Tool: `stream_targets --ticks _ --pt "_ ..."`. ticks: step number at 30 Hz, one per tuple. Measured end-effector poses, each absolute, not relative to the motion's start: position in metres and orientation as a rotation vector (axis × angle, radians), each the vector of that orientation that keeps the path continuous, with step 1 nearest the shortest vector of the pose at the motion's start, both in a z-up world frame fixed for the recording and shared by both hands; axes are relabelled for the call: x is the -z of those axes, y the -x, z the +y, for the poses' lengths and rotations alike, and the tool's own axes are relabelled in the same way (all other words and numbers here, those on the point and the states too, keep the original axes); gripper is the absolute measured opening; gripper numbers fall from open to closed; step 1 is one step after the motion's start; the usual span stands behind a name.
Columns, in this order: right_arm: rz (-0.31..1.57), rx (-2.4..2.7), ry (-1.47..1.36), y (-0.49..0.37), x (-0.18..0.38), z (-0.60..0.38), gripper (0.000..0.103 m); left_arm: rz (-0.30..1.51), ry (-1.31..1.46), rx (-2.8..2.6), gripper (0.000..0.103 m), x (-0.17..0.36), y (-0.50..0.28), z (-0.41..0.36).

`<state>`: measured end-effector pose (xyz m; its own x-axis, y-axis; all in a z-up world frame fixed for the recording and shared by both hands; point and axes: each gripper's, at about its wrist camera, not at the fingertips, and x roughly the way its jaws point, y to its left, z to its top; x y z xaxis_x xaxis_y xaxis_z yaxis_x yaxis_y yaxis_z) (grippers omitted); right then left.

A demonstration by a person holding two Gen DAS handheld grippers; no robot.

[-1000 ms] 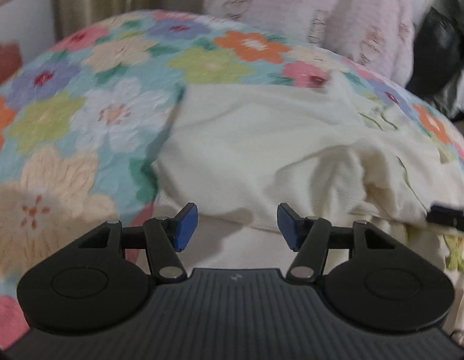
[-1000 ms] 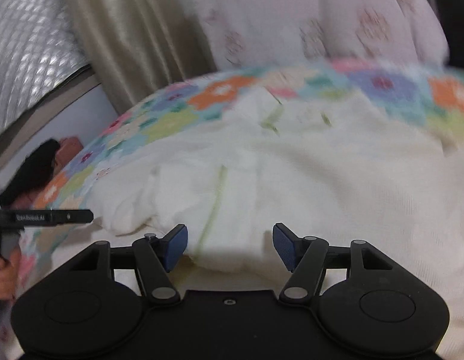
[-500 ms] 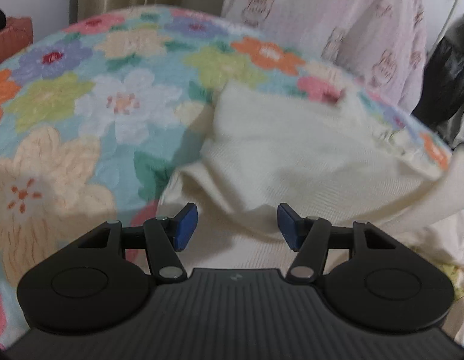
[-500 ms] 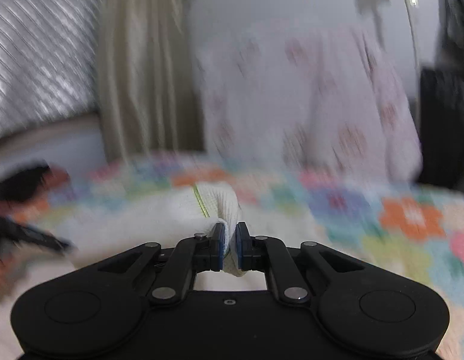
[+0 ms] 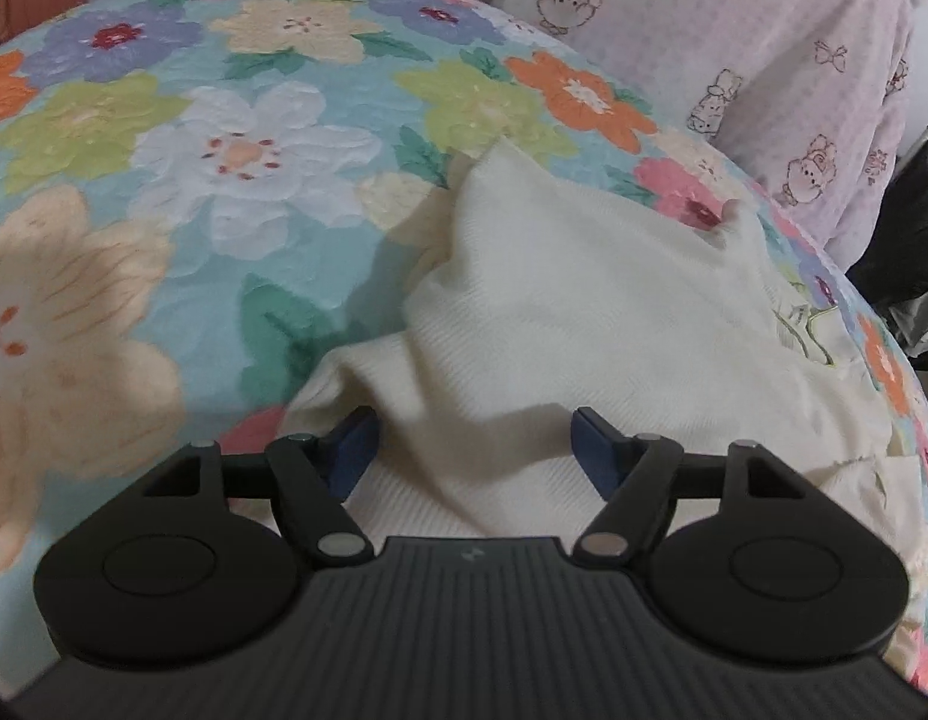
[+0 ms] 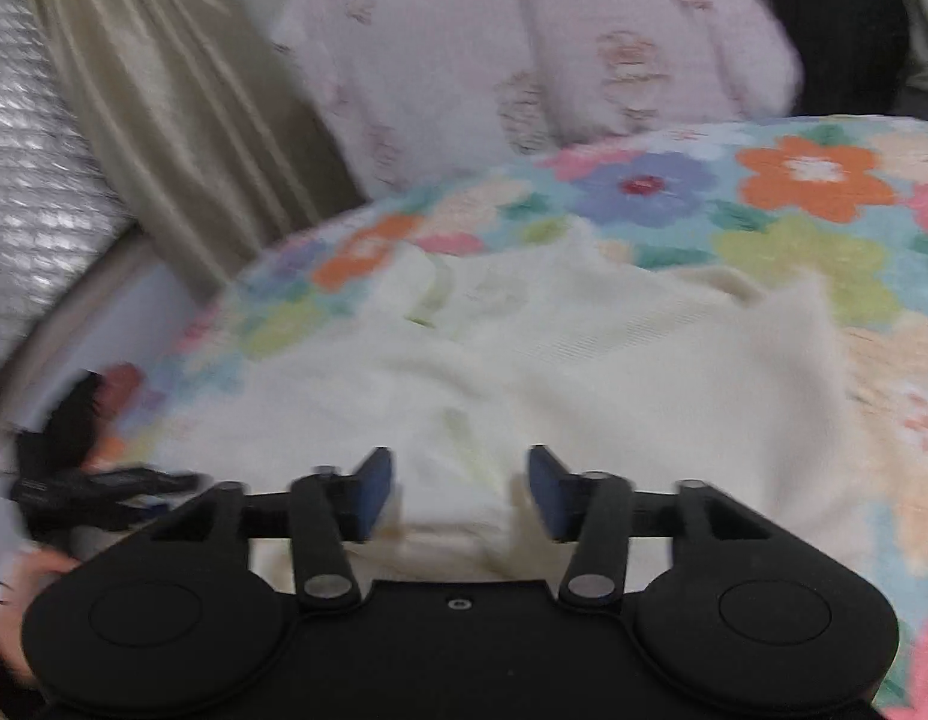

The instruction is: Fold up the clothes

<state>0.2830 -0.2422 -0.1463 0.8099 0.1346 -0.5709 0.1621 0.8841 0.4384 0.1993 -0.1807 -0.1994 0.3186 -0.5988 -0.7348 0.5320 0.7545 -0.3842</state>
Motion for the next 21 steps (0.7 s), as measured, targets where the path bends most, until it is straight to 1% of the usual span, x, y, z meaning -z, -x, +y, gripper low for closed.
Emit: stream_targets --ticks 1,2,3,4,6,7,8,9,10,12,15,17,18,19,21 --pt "0.637 0.001 -0.489 -0.294 0.143 -0.241 0.068 0.995 0.067 0.750 0.067 0.200 -0.199 -0.183" --pt "0.660 0.004 -0.477 -0.306 0.143 -0.239 0.068 0.990 0.057 0.756 0.064 0.200 -0.198 -0.186" --pt "0.703 0.024 -0.460 -0.320 0.145 -0.238 0.068 0.986 0.033 0.754 0.055 0.200 -0.197 -0.188" --pt "0.742 0.047 -0.448 -0.333 0.149 -0.237 0.068 0.985 -0.005 0.743 0.048 0.201 -0.195 -0.192" --pt "0.823 0.103 -0.441 -0.357 0.163 -0.236 0.069 0.973 -0.061 0.730 0.042 0.204 -0.193 -0.196" --pt "0.864 0.132 -0.433 -0.366 0.172 -0.236 0.069 0.971 -0.073 0.728 0.037 0.204 -0.193 -0.197" --pt "0.888 0.140 -0.419 -0.370 0.179 -0.234 0.064 0.972 -0.076 0.724 0.033 0.204 -0.193 -0.197" --pt "0.897 0.127 -0.398 -0.372 0.185 -0.231 0.054 0.975 -0.068 0.726 0.021 0.203 -0.194 -0.196" --pt "0.890 0.104 -0.379 -0.371 0.188 -0.228 0.012 0.976 -0.058 0.729 0.007 0.202 -0.195 -0.195" --pt "0.780 0.058 -0.338 -0.357 0.175 -0.225 0.011 0.946 -0.016 0.737 0.005 0.194 -0.195 -0.190" --pt "0.447 0.034 -0.146 -0.317 0.130 -0.218 0.011 0.901 0.069 0.755 0.005 0.183 -0.194 -0.178" --pt "0.235 -0.037 -0.095 -0.280 0.106 -0.219 0.010 0.874 0.147 0.772 0.005 0.176 -0.193 -0.168" --pt "0.183 -0.050 -0.088 -0.264 0.099 -0.220 0.010 0.884 0.171 0.781 0.005 0.176 -0.192 -0.166" --pt "0.209 -0.042 -0.098 -0.254 0.099 -0.221 0.011 0.896 0.186 0.789 0.005 0.177 -0.191 -0.165" --pt "0.348 -0.024 -0.101 -0.244 0.118 -0.225 0.016 0.939 0.106 0.774 0.006 0.184 -0.187 -0.173"
